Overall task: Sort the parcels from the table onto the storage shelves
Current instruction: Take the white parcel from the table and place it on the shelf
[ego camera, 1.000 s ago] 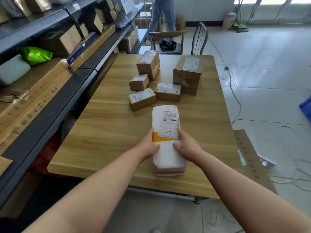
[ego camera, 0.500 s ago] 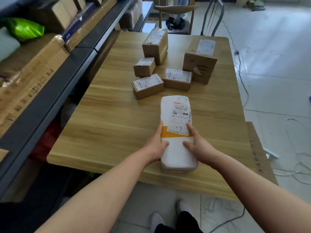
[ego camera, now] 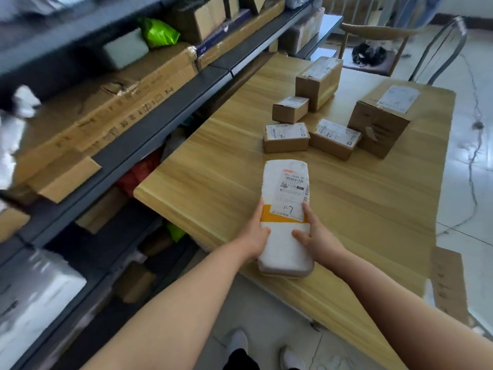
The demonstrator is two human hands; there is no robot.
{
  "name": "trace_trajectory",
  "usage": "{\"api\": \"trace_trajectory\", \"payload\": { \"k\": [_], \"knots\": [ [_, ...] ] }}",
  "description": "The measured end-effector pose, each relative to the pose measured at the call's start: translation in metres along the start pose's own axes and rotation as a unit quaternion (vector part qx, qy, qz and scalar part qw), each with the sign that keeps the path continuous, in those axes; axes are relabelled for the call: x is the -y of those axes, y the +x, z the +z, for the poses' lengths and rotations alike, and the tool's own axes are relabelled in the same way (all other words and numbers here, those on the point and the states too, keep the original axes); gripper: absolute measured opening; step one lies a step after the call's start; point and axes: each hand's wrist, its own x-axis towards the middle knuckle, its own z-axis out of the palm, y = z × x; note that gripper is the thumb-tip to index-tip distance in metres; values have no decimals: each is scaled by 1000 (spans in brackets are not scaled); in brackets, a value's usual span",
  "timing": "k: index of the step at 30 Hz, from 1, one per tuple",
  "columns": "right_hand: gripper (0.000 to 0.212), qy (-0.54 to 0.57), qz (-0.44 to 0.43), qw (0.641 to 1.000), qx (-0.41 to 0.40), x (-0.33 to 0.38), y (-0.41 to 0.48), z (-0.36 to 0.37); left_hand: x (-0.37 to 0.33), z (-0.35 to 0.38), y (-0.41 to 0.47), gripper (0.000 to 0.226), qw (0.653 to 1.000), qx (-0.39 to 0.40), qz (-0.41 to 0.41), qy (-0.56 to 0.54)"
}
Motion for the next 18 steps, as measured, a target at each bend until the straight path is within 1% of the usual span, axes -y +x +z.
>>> {"api": "trace_trajectory", "payload": {
  "k": [3,6,11,14,18],
  "knots": [
    [73,-37,-38,997,51,8,-1,9,17,-1,-26,72,997,-51,-31,-44],
    [71,-88,-79,988,98,19,-3,18,32,-1,-48,70,988,-108,-58,-99],
    [72,-120,-133,970,163,34,-11,40,45,2,-84,73,968,-173,-75,-164],
    [71,-122,-151,955,225,40,-24,64,61,-4,-109,76,955,-218,-98,-177],
    [73,-140,-185,924,304,60,-40,106,88,-20,-154,73,933,-266,-173,-171]
  ]
}}
